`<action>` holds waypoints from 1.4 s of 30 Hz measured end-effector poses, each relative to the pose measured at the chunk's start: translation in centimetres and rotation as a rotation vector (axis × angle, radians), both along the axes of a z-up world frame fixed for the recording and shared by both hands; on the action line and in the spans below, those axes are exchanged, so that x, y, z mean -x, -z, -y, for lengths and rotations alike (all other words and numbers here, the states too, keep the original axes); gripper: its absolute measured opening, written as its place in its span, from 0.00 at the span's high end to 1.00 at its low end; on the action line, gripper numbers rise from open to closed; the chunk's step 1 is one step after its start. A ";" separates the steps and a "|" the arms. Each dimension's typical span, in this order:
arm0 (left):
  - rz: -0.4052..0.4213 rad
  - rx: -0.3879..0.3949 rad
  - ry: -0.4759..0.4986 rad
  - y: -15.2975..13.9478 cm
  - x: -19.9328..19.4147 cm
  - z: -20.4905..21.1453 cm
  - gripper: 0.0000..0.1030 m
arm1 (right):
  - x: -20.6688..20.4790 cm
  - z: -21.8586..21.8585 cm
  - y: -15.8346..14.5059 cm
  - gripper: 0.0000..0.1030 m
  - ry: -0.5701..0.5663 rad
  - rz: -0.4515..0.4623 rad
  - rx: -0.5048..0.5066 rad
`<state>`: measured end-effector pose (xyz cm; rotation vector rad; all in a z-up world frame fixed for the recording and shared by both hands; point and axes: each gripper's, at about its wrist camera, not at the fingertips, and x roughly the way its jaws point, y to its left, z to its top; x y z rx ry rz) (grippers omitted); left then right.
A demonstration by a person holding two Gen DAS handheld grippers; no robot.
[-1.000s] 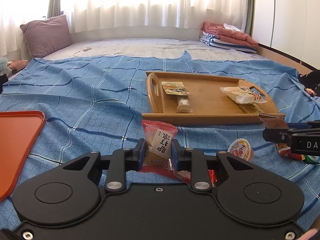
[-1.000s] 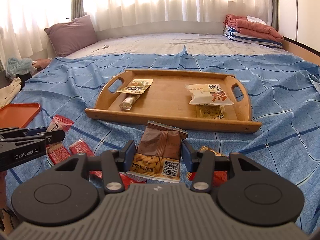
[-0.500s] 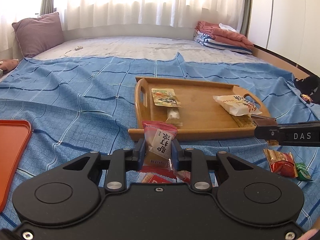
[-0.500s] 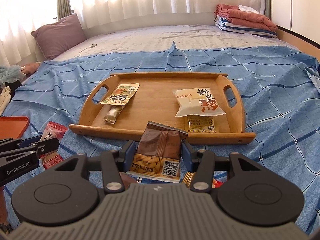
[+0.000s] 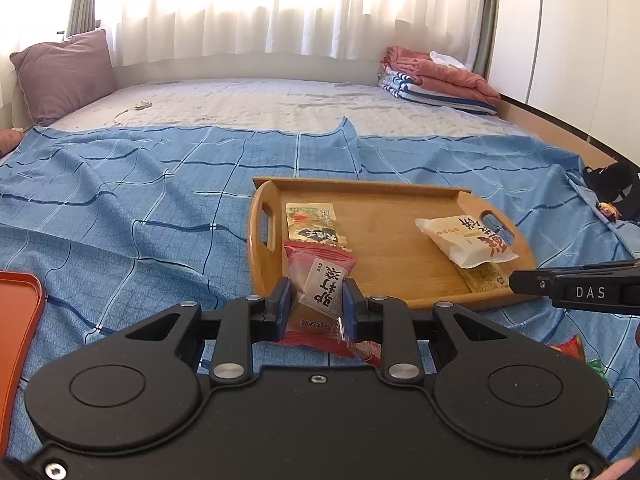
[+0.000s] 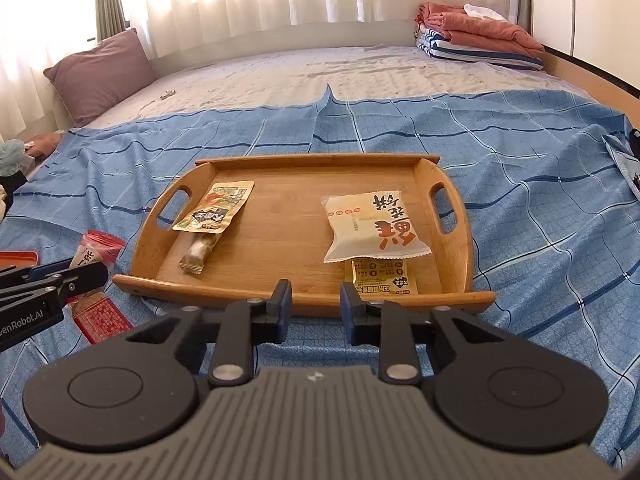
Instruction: Organize snacks
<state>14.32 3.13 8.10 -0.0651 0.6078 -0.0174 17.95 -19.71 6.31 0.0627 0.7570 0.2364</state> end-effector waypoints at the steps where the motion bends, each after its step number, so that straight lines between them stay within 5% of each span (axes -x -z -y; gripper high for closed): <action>1: -0.001 0.002 0.004 0.0 0.0 0.0 0.75 | 0.1 0.2 0.3 0.64 -0.001 -0.023 -0.009; 2: -0.004 0.002 0.008 0.1 0.1 0.1 0.75 | 0.1 0.4 0.7 0.45 -0.020 -0.051 -0.018; 3: -0.006 0.001 0.013 0.2 0.2 0.1 0.75 | 0.2 0.5 1.0 0.37 -0.047 -0.076 -0.024; 8: -0.022 0.021 0.029 0.9 1.3 -0.1 0.75 | 3.2 0.1 1.8 0.12 -0.143 -0.117 0.071; 21: -0.110 0.019 0.000 5.1 5.5 -1.2 0.75 | 7.8 -2.8 6.9 0.08 -0.149 -0.064 0.223; 22: -0.121 0.022 -0.007 5.4 5.7 -1.4 0.75 | 7.3 -2.8 7.4 0.02 -0.119 -0.074 0.225; 26: -0.131 0.022 -0.018 6.0 6.3 -1.8 0.75 | 6.9 -1.7 7.8 0.00 -0.062 -0.069 0.140; 42: -0.134 0.017 -0.034 7.0 7.2 -2.3 0.72 | 7.6 -2.1 8.5 0.00 -0.051 -0.020 0.197</action>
